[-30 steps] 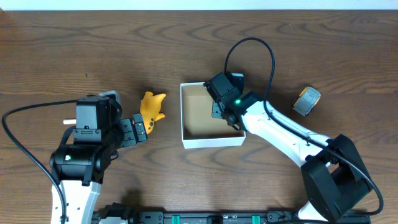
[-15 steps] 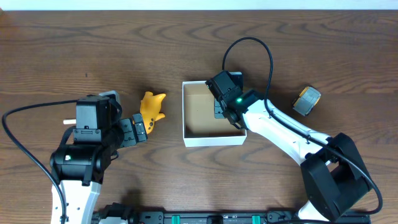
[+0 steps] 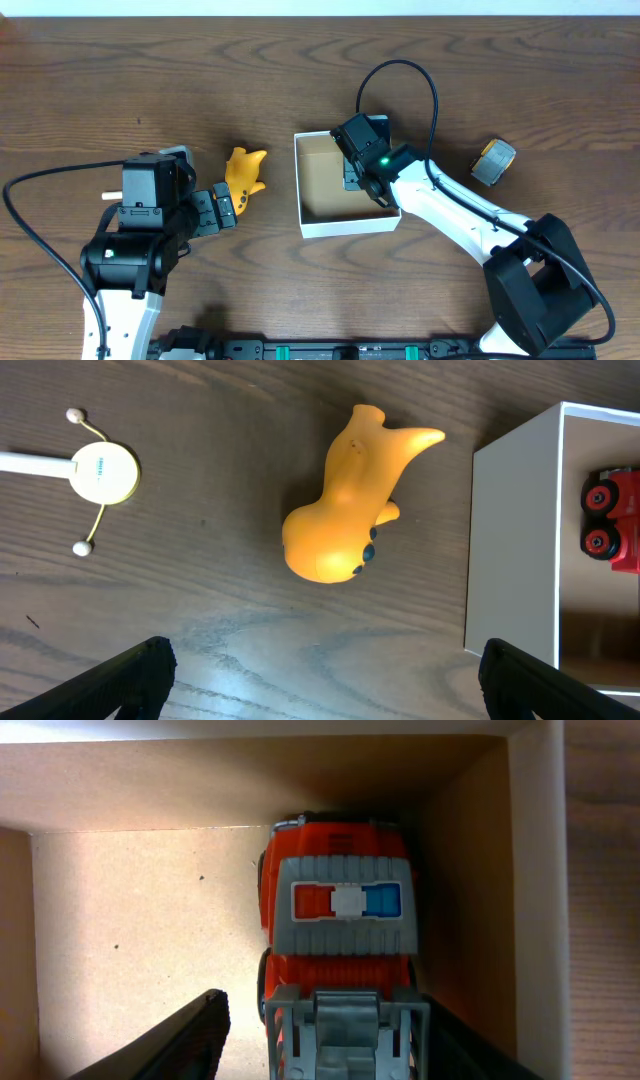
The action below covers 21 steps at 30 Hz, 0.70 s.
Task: Pack container
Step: 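Carry the red police truck into the white box and release it, then move the right gripper to the yellow-grey dump truck and grasp it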
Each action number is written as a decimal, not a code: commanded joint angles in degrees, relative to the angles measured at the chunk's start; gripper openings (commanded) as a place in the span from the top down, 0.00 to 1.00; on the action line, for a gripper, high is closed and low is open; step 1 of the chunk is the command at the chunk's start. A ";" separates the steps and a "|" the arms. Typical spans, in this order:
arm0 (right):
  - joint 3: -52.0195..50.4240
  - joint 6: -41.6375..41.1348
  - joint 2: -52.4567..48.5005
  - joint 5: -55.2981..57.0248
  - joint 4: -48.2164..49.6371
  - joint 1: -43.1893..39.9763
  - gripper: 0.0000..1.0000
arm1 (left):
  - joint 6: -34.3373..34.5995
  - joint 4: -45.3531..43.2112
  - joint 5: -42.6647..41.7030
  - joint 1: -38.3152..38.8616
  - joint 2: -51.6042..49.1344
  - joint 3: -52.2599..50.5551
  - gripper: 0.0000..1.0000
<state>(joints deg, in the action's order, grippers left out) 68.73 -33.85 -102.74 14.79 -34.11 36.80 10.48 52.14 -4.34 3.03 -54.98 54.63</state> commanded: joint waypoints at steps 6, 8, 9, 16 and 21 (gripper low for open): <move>1.07 0.28 -0.52 0.87 0.11 -0.35 0.37 | -0.52 0.13 -0.39 -0.22 0.00 1.01 0.02; 1.07 0.28 -0.46 0.90 0.35 -0.37 0.36 | -0.52 0.13 -0.39 -0.22 0.00 1.01 0.02; 1.09 0.31 -0.33 0.92 0.55 -0.37 0.36 | -0.52 0.13 -0.39 -0.22 0.00 1.01 0.02; 3.02 1.62 0.59 0.92 0.07 -0.37 0.35 | -0.52 0.13 -0.39 -0.22 0.00 1.01 0.02; 5.22 1.81 1.18 1.44 -1.68 -0.35 0.35 | -0.52 0.13 -0.39 -0.22 0.00 1.01 0.02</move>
<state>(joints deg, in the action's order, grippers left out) 71.77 -32.97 -102.72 14.87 -35.14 36.80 10.48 52.14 -4.34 3.03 -54.96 54.63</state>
